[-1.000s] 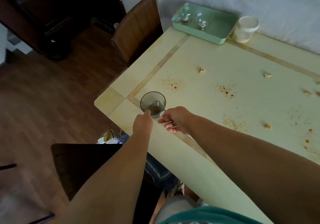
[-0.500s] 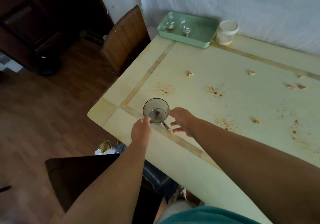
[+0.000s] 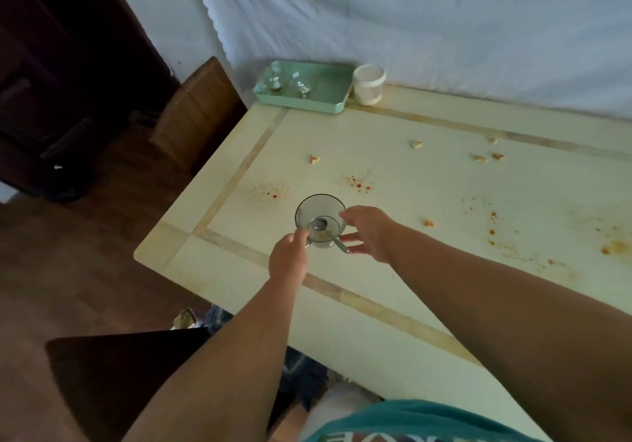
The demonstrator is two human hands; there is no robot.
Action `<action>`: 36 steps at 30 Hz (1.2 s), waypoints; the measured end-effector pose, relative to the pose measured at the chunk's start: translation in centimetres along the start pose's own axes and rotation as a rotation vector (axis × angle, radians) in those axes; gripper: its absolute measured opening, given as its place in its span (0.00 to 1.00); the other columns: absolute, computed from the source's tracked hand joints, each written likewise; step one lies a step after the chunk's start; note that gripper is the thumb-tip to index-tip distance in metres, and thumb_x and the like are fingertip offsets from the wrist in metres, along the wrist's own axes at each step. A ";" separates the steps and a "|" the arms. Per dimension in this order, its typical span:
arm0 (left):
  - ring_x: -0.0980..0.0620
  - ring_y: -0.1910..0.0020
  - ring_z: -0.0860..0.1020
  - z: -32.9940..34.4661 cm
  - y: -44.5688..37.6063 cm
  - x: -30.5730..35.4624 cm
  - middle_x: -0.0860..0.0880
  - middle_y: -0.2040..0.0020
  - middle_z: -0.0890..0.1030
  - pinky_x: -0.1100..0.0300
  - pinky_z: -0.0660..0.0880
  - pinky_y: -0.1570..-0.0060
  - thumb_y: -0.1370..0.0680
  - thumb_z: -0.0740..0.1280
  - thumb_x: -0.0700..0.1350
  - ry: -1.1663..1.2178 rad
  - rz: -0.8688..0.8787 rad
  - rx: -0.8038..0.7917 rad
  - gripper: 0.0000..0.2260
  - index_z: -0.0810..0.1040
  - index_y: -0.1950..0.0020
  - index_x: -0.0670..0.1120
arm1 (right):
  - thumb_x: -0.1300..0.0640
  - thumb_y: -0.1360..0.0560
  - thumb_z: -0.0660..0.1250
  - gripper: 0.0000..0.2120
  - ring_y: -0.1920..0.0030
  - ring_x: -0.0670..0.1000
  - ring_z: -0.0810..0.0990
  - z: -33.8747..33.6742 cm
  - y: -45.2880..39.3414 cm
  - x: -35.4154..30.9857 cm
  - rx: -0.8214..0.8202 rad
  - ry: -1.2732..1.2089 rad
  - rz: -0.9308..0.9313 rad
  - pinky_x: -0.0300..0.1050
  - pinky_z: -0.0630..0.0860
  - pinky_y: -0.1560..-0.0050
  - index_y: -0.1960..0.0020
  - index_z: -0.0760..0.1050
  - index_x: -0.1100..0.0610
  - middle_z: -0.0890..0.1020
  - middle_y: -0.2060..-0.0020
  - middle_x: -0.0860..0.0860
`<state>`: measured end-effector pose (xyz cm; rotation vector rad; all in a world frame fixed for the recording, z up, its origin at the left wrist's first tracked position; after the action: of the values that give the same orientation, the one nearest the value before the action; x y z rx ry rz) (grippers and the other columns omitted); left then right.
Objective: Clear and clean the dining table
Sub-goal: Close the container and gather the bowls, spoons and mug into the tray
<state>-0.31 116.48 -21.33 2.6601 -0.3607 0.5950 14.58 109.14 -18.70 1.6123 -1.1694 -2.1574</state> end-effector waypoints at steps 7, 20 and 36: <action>0.39 0.41 0.79 -0.2 -0.1 4.8 0.41 0.42 0.81 0.48 0.76 0.45 0.25 0.62 0.56 0.306 -0.025 0.054 0.16 0.80 0.46 0.47 | 0.56 0.20 0.61 0.15 0.49 0.59 0.80 -4.3 1.0 -2.7 0.016 -0.023 -0.050 0.49 0.77 0.58 0.35 0.72 0.59 0.76 0.37 0.56; 0.43 0.41 0.76 0.2 -9.4 11.1 0.41 0.39 0.78 0.60 0.63 0.56 0.19 0.56 0.36 0.008 0.132 -0.008 0.15 0.73 0.35 0.44 | 0.58 0.20 0.62 0.12 0.51 0.58 0.78 -7.6 -3.9 -9.0 0.113 -0.137 -0.060 0.54 0.77 0.51 0.38 0.73 0.60 0.75 0.37 0.57; 0.42 0.43 0.75 -4.7 -24.5 10.5 0.40 0.41 0.77 0.57 0.66 0.55 0.19 0.56 0.37 0.252 0.001 0.016 0.16 0.72 0.33 0.45 | 0.59 0.20 0.63 0.09 0.53 0.55 0.79 -3.3 -15.6 -19.2 0.143 -0.136 -0.065 0.58 0.78 0.42 0.41 0.74 0.58 0.74 0.40 0.54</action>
<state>15.25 138.60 -20.37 2.5590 -0.2852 0.9245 29.20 129.19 -16.04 1.6017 -1.3574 -2.3039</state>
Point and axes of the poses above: each hand's wrist, its own y-axis away from the middle knuckle, its own z-axis out of the palm, x = y × z, the point moved 6 cm from there along -y, towards the middle knuckle
